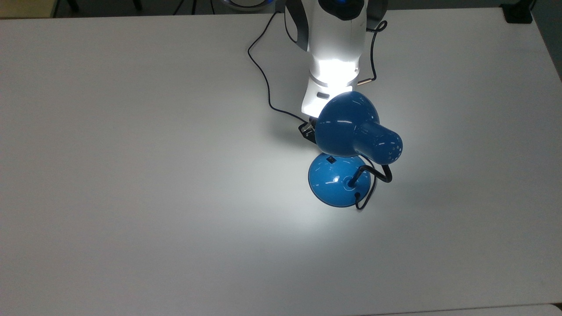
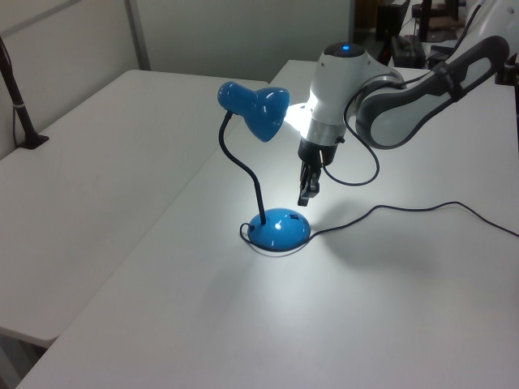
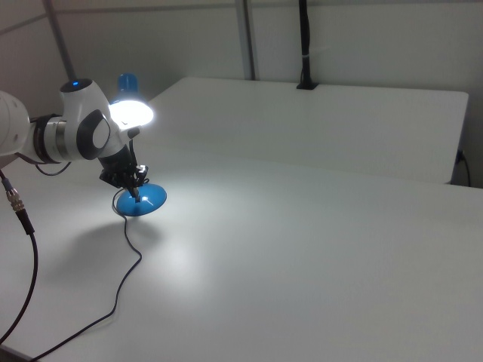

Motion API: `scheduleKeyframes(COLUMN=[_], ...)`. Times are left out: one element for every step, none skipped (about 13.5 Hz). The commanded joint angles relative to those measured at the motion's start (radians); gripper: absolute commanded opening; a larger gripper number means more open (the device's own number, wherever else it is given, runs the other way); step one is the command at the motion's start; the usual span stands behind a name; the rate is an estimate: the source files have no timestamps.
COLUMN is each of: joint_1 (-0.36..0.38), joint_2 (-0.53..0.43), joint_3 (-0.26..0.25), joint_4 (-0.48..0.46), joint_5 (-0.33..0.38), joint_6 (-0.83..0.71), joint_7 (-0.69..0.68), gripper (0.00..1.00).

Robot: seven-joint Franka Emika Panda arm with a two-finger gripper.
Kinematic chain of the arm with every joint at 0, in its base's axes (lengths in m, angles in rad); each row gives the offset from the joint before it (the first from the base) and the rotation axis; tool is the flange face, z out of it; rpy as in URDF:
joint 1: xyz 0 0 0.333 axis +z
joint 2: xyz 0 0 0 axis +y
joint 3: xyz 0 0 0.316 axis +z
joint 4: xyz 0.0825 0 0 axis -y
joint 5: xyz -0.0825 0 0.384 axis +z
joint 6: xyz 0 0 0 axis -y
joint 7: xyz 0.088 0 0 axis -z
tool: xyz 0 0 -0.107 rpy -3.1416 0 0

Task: Turn off the lamp
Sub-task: 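Press the switch on the lamp base with the gripper fingertips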

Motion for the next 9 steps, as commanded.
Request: scheduleKeyframes(joint_1=[-0.008,-0.008,-0.008,-0.008,-0.008,-0.008,-0.008,-0.008,-0.008], joint_2=[0.016,0.025,0.033,0.039,0.052,0.055,0.059,0.064,0.064], joint_3=[0.012,0.019,0.019,0.019,0.019,0.019,0.019,0.019,0.019], joint_4=[-0.002,0.000,-0.004,-0.005,-0.004,-0.002,-0.002,-0.002,-0.005], joint_5=[0.014,0.014,0.014,0.014,0.014,0.014,0.014,0.014,0.014], joint_6=[0.026,0.032,0.084,0.110,0.115,0.116,0.125,0.126,0.126], joint_7=[-0.072,-0.078,-0.079,-0.079,-0.086,-0.092,-0.095,-0.095,-0.099], gripper=[0.00,0.00,0.00,0.00,0.00,0.00,0.00,0.00,0.00])
